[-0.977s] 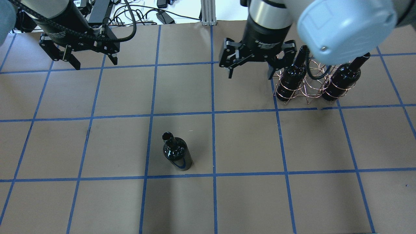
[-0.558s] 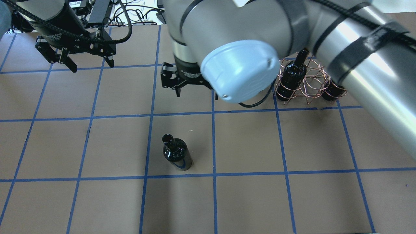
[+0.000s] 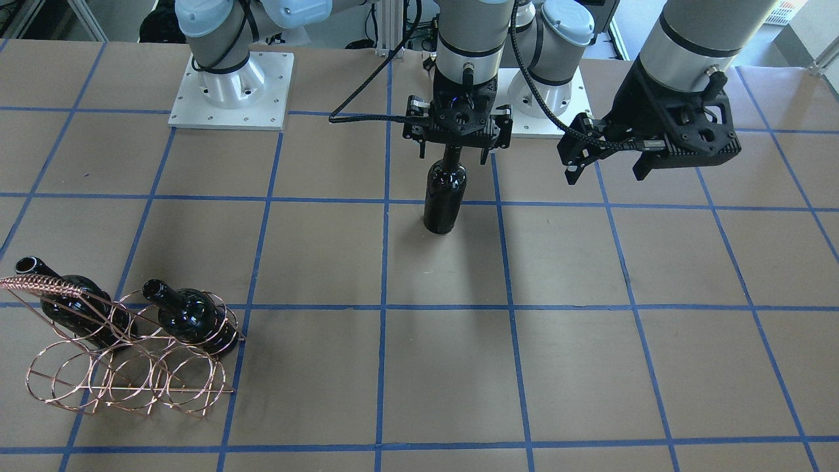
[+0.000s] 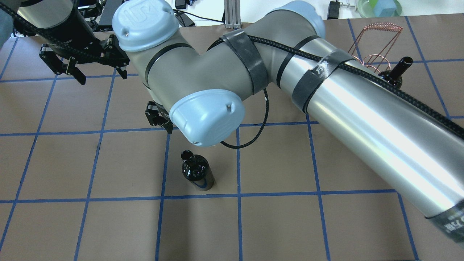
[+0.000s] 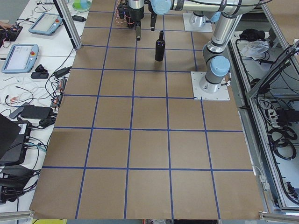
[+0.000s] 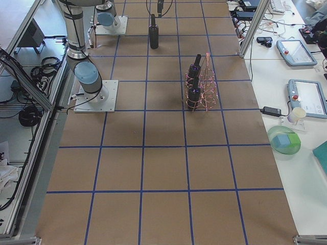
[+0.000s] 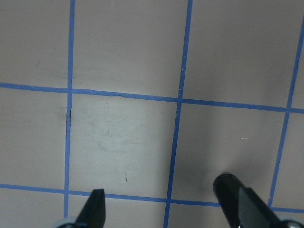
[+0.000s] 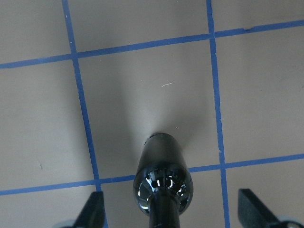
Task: Place wine into wine basket
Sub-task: 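Move the right gripper to the standing bottle's neck while the left arm withdraws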
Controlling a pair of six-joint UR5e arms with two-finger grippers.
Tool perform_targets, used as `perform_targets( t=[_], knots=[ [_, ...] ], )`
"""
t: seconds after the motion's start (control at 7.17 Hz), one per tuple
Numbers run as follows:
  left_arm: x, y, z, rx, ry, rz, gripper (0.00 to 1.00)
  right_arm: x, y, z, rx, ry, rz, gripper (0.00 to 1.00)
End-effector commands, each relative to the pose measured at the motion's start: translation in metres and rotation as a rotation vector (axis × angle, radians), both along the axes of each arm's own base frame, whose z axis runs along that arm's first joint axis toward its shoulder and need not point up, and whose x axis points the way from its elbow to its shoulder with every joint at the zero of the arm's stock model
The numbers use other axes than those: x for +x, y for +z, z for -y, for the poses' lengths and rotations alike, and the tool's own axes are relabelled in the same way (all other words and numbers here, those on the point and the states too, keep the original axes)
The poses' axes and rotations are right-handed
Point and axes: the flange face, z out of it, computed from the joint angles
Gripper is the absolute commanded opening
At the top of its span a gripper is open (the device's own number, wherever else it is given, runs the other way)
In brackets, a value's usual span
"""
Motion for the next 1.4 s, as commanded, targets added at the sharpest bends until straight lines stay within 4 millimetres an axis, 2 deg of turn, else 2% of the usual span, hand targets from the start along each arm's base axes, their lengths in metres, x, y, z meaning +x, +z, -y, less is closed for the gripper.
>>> perform_targets(
  t=[0.0,0.14,0.42,0.7,0.84,0.98,1.26],
  knots=[
    [0.005,0.006,-0.004,-0.009,0.008,0.006,1.0,0.0,-0.027,-0.013,0.045,0.004,-0.028,0.98],
    [0.004,0.007,-0.005,-0.011,0.009,-0.003,1.0,0.005,-0.046,-0.027,0.064,0.02,-0.031,0.97],
    [0.003,0.009,-0.009,-0.009,0.006,0.005,1.0,0.009,-0.051,-0.027,0.043,0.011,0.005,0.97],
    [0.011,0.01,-0.011,-0.01,0.003,0.028,1.0,0.009,-0.051,-0.027,0.041,0.01,0.003,0.94],
    [0.015,0.011,-0.013,-0.005,-0.037,0.049,1.0,0.009,-0.05,-0.027,0.039,0.011,0.003,0.78],
    [0.015,0.011,-0.017,0.02,-0.073,0.046,1.0,0.009,-0.05,-0.027,0.035,0.019,0.002,0.52],
    [0.016,0.007,-0.019,0.028,-0.072,0.042,1.0,0.009,-0.049,-0.027,0.04,0.017,0.008,0.17]
  ],
)
